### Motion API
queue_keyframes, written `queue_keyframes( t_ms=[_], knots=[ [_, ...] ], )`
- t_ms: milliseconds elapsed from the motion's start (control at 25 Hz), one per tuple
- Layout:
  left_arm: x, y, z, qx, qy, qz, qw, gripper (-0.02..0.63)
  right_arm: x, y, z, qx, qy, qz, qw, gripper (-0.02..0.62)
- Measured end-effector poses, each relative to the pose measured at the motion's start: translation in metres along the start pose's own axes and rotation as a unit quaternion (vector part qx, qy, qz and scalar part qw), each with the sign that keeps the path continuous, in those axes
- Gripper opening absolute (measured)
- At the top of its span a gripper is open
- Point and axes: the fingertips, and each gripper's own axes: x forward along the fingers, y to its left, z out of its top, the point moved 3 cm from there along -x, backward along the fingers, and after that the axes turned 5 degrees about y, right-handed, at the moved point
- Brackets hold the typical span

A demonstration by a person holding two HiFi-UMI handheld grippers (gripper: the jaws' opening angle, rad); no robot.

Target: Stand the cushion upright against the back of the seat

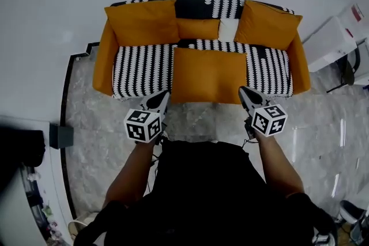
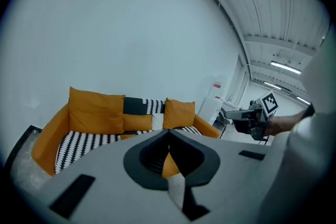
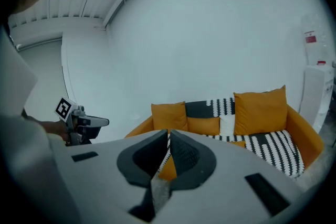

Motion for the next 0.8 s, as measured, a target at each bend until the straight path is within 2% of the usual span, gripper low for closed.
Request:
queue_keyframes(
  t_ms=[160, 400, 640, 800],
  knots=[
    [0.019, -0.039, -0.011, 0.001, 0.004, 0.013, 0.9999, 0.017, -0.041, -0.047, -0.034, 0.008, 0.019, -0.01, 1.0, 0.041],
    [0.025, -0.066, -0.028, -0.004, 0.023, 0.043, 0.9988, 0.017, -0.076, -0.094, -0.06, 0.014, 0.041, -0.021, 0.999, 0.041],
    [0.032, -0.065, -0.043, -0.006, 0.038, 0.054, 0.9978, 0.017, -0.075, -0.121, -0.086, 0.018, 0.065, -0.043, 0.997, 0.041],
    [0.05, -0.044, -0.068, 0.001, 0.07, 0.065, 0.9954, 0.017, -0.057, -0.133, -0.109, 0.023, 0.092, -0.055, 0.994, 0.041]
  ],
)
